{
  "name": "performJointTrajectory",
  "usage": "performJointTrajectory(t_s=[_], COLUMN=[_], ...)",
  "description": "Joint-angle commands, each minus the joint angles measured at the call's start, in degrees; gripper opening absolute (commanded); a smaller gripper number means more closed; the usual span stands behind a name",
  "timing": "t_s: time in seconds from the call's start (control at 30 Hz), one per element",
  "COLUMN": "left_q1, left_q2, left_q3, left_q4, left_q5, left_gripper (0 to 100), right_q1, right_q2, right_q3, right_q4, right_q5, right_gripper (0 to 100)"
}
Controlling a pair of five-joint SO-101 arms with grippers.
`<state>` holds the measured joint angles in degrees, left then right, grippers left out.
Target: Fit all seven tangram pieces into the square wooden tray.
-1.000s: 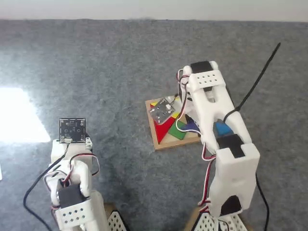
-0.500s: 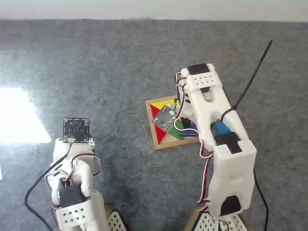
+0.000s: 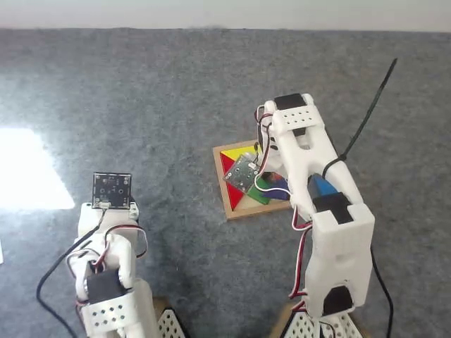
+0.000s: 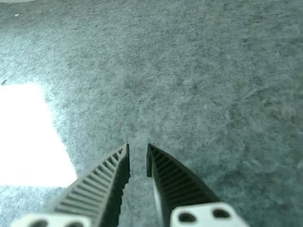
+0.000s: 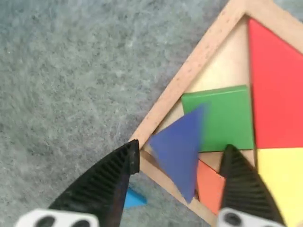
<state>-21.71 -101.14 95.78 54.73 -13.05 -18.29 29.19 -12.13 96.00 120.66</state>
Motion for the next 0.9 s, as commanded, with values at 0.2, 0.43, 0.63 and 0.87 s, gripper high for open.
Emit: performJointTrajectory(t_s=[0.2, 0.43, 0.63, 0.87], left_q1=[0.53, 0.53, 0.53, 0.53], left_q2=[-0.44, -0.44, -0.44, -0.44], left_q3=[-1.36, -1.36, -1.36, -1.36], left_q4=[0.26, 0.26, 0.26, 0.26], left_q5=[-0.35, -0.35, -0.35, -0.35], left_gripper=[6, 6, 6, 6], right_q1=[0.22, -5.41, -2.07, 10.68], right_q2=[-1.36, -2.15, -11.3, -18.77], right_q3=[-6.07, -15.12, -16.88, -8.53], right_q4=[-0.84, -0.75, -0.75, 4.09], right_q5=[-11.43, -51.16, -69.98, -79.21], right_gripper=[29.6, 29.6, 16.1, 13.4])
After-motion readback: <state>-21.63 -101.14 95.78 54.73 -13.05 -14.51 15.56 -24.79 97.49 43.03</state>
